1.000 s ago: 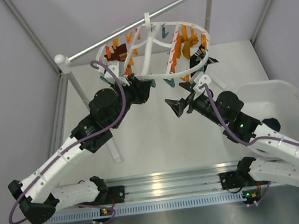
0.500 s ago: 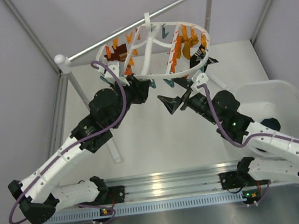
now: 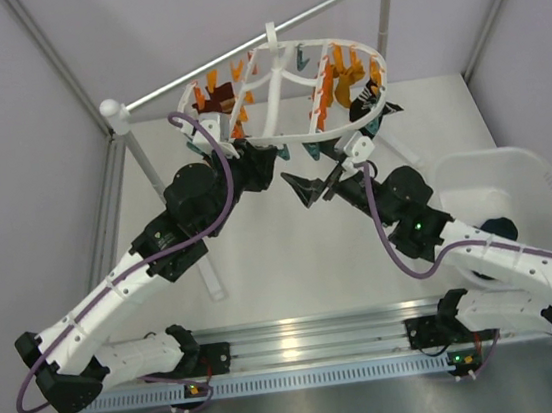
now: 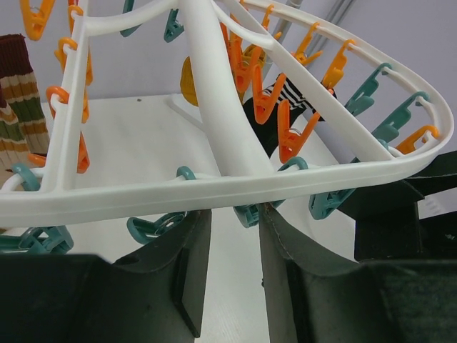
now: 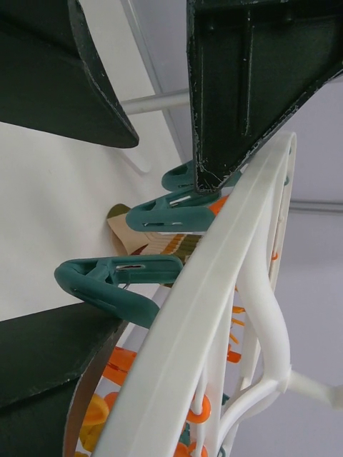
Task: Clip the socks to the hanger
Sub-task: Open the clamp at the hanger.
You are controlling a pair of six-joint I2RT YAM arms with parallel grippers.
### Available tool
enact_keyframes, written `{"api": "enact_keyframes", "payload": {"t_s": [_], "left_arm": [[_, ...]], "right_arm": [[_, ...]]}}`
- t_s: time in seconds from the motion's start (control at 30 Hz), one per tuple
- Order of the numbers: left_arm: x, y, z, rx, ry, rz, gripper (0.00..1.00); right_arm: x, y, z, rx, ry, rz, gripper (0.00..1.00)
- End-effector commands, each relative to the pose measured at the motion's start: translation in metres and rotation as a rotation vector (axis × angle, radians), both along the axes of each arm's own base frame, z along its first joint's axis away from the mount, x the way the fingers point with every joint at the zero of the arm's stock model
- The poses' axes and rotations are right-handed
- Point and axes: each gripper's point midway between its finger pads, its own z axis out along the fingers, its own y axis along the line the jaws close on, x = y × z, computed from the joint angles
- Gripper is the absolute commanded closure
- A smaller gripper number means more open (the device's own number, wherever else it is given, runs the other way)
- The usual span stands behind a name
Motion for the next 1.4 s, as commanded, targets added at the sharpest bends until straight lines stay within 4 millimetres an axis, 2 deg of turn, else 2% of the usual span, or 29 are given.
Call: {"api": "enact_keyframes", "payload": {"t_s": [0.0,0.37,0.73,0.77,0.9,1.13,1.27,1.37], "left_arm": [[0.0,0.004,0.015,-0.007,-0.027,0.013,0.62],[0.009,0.0,0.003,0.012,0.009,0.039,0.61],[0.007,-0.001,0.02,-0.076,-0.025,0.034,0.6],[0.007,-0.001,0.024,-0.094,-0.039,0.03,0.63],[0.007,-0.004,0.021,-0.091,-0.043,0.021,0.77],[0.003,-0.006,0.018,-0.068,-0.033,-0.006,0.94],[0.0,-0.004,0.017,-0.054,-0.029,-0.016,1.0],[-0.003,-0.004,0.019,-0.054,-0.033,-0.029,1.0]], "right_arm": [[-0.009,0.004,0.03,0.064,-0.078,0.026,0.18],[-0.009,0.005,0.03,0.059,-0.088,0.029,0.25],[-0.015,0.007,0.026,0.046,-0.096,0.063,0.29],[-0.016,0.007,0.025,0.044,-0.093,0.065,0.29],[-0.016,0.005,0.024,0.041,-0.094,0.063,0.29],[-0.005,0.004,0.028,0.034,-0.106,0.044,0.39],[-0.003,0.009,0.031,0.014,-0.13,0.067,0.41],[-0.002,0.013,0.03,0.001,-0.136,0.072,0.41]]}}
